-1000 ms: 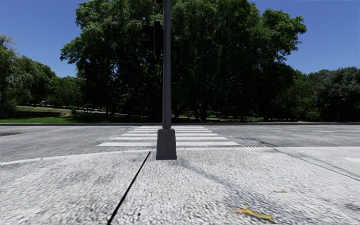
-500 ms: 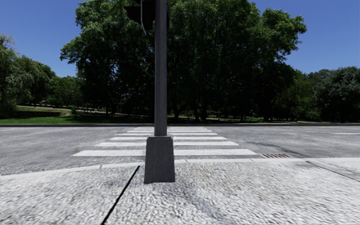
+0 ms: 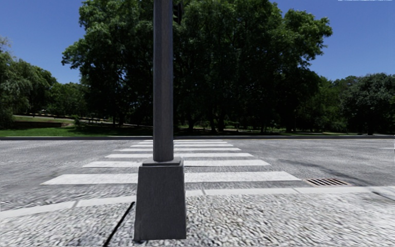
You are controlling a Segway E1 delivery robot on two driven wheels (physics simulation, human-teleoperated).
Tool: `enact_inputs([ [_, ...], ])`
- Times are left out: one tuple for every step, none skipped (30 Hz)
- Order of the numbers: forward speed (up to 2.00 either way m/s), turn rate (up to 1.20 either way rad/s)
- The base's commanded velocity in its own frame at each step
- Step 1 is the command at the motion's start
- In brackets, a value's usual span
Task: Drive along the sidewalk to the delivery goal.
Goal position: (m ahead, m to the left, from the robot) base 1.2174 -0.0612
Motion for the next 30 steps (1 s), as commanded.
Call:
enact_inputs([
  [0.89, -0.23],
  [0.89, -0.23],
  [0.89, -0.23],
  [0.89, -0.23],
  [0.89, -0.29],
  [0.89, -0.30],
  [0.89, -0.31],
  [0.89, -0.31],
  [0.89, -0.31],
  [0.89, -0.31],
  [0.89, -0.22],
  [0.89, -0.22],
  [0.89, -0.13],
  [0.89, 0.00],
  [0.89, 0.00],
  [0.89, 0.00],
  [0.89, 0.00],
  [0.89, 0.00],
  [0.89, 0.00],
  [0.87, 0.00],
  [0.79, 0.00],
  [0.74, 0.00],
  [0.74, 0.00],
  [0.73, 0.00],
  [0.71, 0.00],
  [0.70, 0.00],
  [0.70, 0.00],
  [0.63, 0.00],
  [0.54, 0.00],
  [0.22, 0.00],
])
